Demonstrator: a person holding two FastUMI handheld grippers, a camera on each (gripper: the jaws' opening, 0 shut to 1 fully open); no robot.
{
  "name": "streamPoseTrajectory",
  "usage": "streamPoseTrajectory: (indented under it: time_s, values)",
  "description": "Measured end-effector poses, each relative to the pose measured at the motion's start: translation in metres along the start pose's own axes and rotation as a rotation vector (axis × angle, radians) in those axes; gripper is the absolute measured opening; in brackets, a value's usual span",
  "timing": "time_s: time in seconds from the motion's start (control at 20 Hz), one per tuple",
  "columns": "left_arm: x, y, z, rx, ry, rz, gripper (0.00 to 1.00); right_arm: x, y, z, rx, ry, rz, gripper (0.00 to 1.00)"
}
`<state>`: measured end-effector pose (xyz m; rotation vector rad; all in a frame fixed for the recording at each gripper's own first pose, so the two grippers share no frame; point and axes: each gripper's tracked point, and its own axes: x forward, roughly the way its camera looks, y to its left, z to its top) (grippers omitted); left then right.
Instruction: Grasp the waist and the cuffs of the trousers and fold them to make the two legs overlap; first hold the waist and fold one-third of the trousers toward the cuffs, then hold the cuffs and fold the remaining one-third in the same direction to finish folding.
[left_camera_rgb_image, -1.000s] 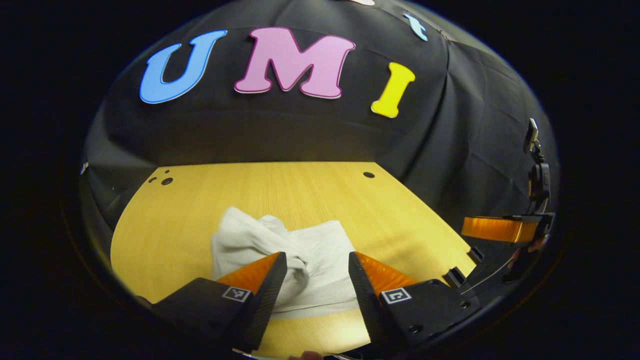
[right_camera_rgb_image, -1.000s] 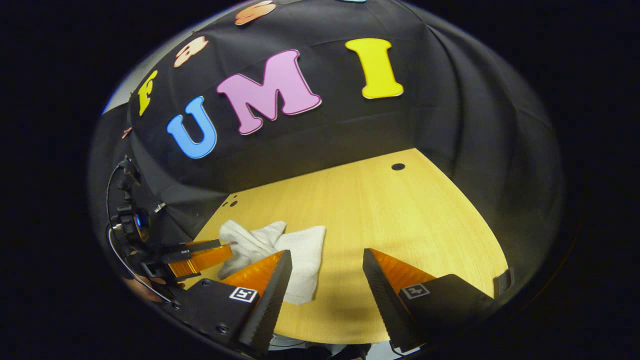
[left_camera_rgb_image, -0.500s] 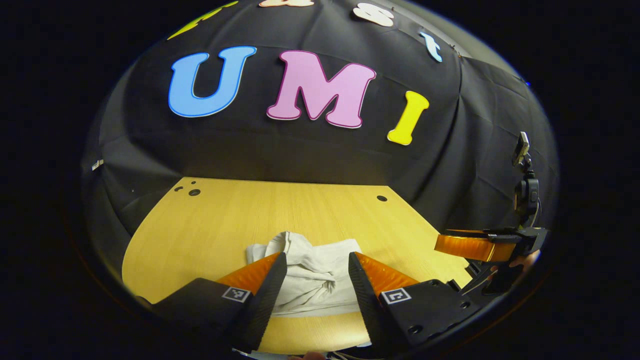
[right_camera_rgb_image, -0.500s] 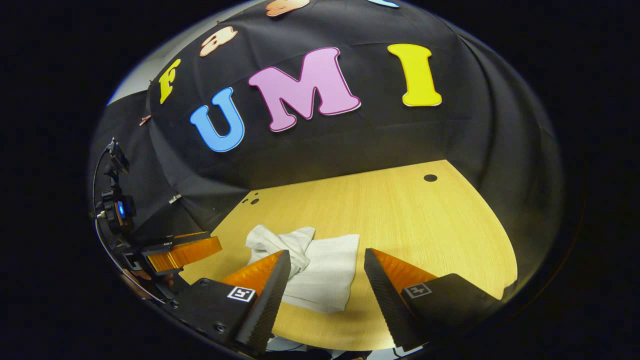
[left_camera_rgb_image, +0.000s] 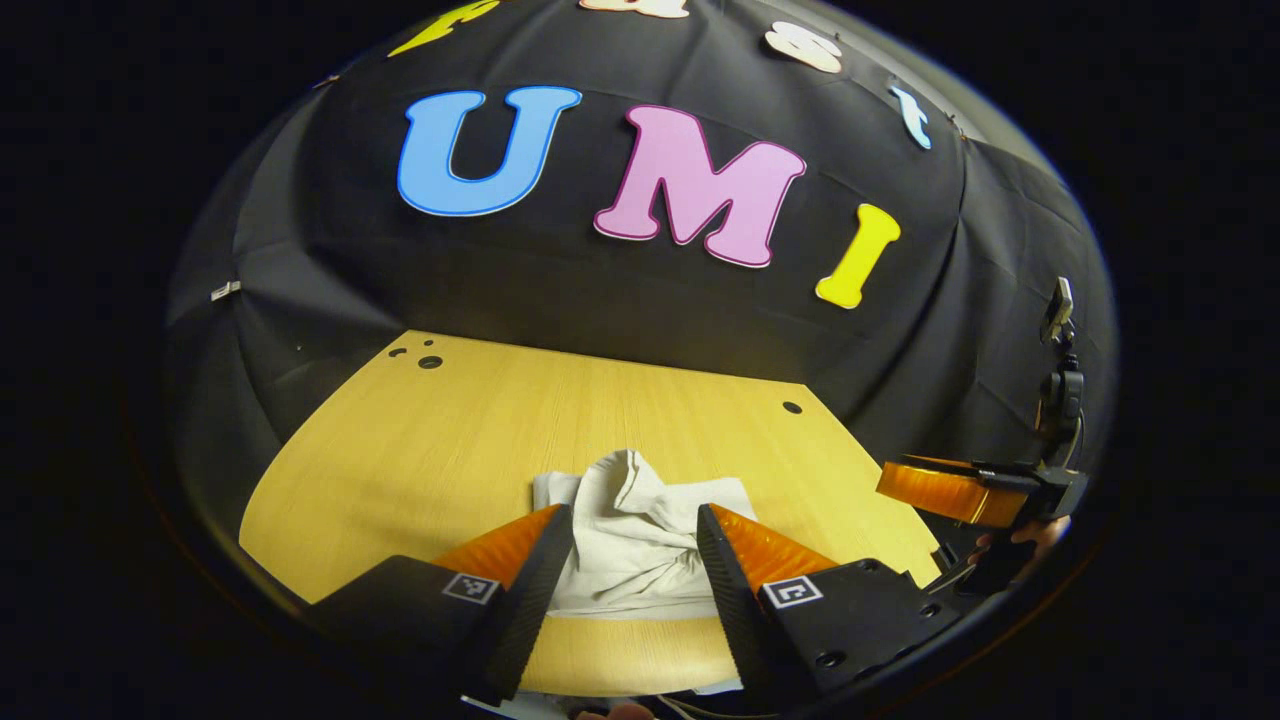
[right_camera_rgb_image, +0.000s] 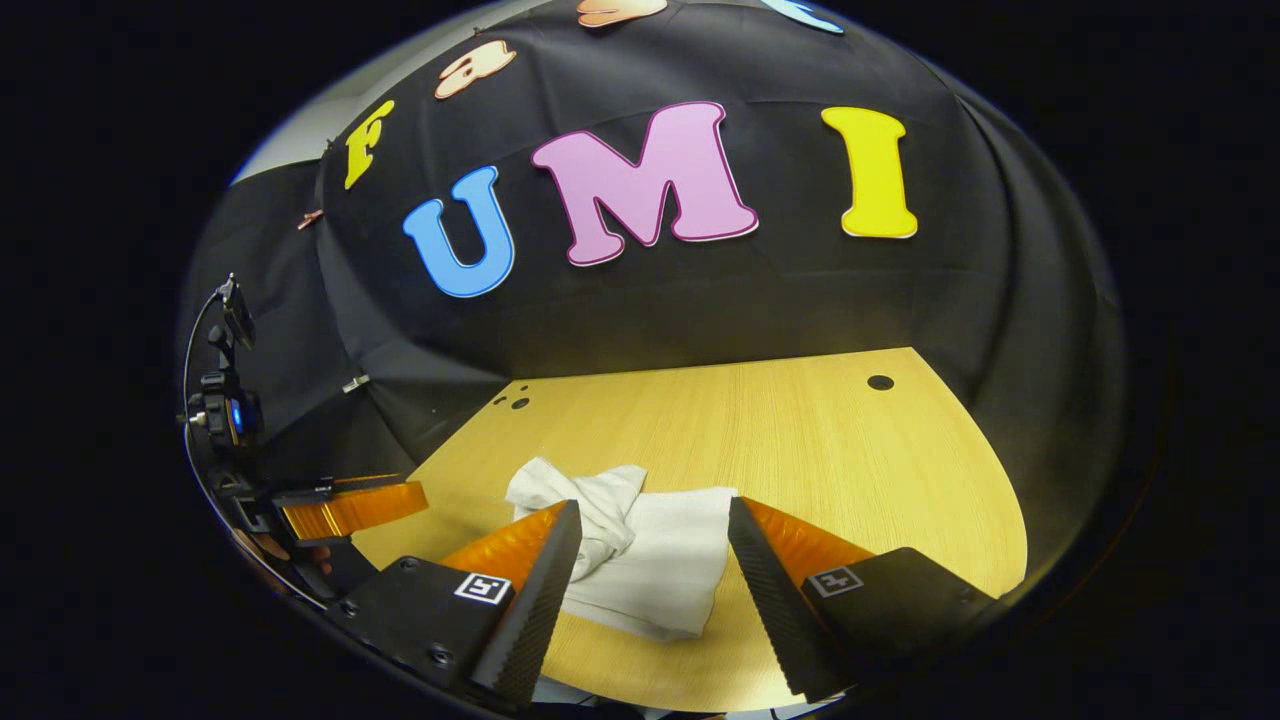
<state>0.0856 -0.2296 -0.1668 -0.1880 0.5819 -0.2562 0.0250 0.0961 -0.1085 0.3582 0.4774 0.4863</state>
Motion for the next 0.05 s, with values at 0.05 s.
streamPoseTrajectory:
  time_s: [0.05]
  values:
    - [-0.0029,0.0010,0.0008,-0.004,-0.001,0.003,0.81,0.0003,0.0003,-0.0020,-0.009,0.007,-0.001,0.91]
